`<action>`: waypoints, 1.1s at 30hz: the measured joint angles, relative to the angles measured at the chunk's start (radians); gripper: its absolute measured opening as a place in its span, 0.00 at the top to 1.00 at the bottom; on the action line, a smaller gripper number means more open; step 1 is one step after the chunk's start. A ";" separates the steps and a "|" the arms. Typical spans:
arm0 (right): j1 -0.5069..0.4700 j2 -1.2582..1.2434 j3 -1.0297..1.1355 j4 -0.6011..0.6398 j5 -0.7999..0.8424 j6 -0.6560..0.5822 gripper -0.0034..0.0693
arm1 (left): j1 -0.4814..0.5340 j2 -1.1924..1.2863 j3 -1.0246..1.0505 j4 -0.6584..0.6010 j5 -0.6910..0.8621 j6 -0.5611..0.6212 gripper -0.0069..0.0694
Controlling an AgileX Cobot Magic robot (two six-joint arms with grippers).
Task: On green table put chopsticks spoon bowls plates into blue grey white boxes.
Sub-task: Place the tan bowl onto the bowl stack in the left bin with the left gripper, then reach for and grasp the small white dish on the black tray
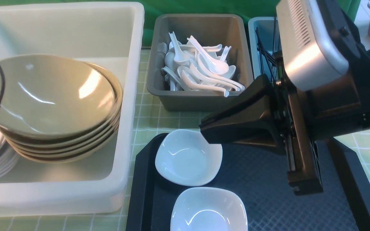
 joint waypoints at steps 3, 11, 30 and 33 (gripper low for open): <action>0.000 0.000 0.000 0.000 -0.003 0.000 0.89 | -0.038 -0.001 0.000 0.052 -0.011 -0.043 0.66; 0.000 0.000 0.000 0.000 -0.003 -0.001 0.89 | -0.097 -0.004 0.000 0.246 -0.029 -0.187 0.28; -0.009 0.012 0.000 -0.156 -0.053 0.358 0.80 | -0.268 -0.255 -0.189 0.339 0.111 0.020 0.20; -0.046 0.036 0.000 -0.185 -0.056 0.443 0.73 | -0.408 -0.305 -0.190 0.270 0.137 0.132 0.30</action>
